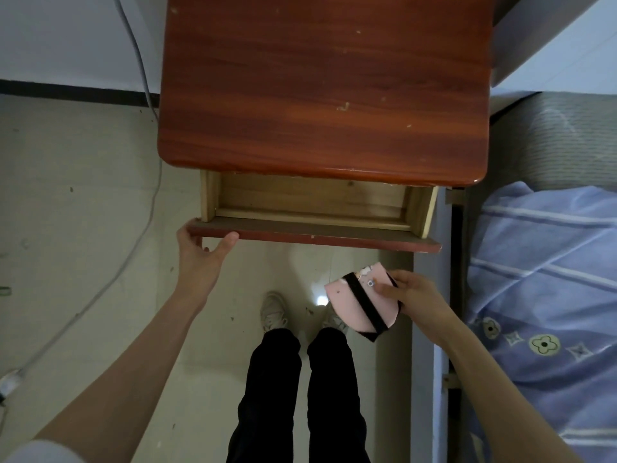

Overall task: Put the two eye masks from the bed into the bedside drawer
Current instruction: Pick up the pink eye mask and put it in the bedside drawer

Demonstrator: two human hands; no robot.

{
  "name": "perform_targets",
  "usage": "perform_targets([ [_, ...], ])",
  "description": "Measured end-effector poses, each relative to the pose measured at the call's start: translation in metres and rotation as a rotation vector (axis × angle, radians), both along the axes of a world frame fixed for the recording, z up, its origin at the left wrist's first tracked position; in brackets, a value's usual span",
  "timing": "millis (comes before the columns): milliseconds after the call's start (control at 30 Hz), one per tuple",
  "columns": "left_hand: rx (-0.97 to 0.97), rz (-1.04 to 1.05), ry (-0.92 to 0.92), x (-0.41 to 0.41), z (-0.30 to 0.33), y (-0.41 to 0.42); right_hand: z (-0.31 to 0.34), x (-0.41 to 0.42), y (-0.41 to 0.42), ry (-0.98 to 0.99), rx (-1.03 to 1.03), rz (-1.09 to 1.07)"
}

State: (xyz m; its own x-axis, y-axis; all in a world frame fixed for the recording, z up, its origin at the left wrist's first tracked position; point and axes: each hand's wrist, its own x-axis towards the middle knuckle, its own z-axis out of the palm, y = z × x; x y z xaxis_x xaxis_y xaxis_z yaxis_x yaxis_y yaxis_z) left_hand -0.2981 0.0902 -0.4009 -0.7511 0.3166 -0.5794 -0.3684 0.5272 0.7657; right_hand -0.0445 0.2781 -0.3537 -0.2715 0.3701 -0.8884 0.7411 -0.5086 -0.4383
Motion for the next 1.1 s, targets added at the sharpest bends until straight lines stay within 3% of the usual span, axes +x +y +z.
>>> perform_targets([
  [100, -0.005, -0.007, -0.002, -0.001, -0.001, 0.0, 0.017, -0.014, -0.007, 0.113, -0.045, -0.053],
  [267, 0.011, -0.002, -0.009, 0.002, -0.004, -0.002, 0.024, -0.072, -0.007, 0.28, -0.174, -0.363],
  [633, 0.014, 0.008, -0.027, -0.001, -0.014, -0.005, -0.01, -0.196, -0.02, 0.15, -0.044, -0.608],
  [833, 0.03, -0.012, -0.031, 0.0, -0.014, -0.006, -0.042, -0.224, -0.018, 0.049, -0.003, -0.423],
  [967, -0.086, -0.076, 0.025, -0.002, -0.008, -0.006, -0.049, -0.222, -0.021, -0.105, 0.307, -0.007],
  [1100, -0.224, -0.221, 0.032, -0.014, 0.004, -0.004, -0.027, -0.206, -0.027, -0.095, 0.474, 0.264],
])
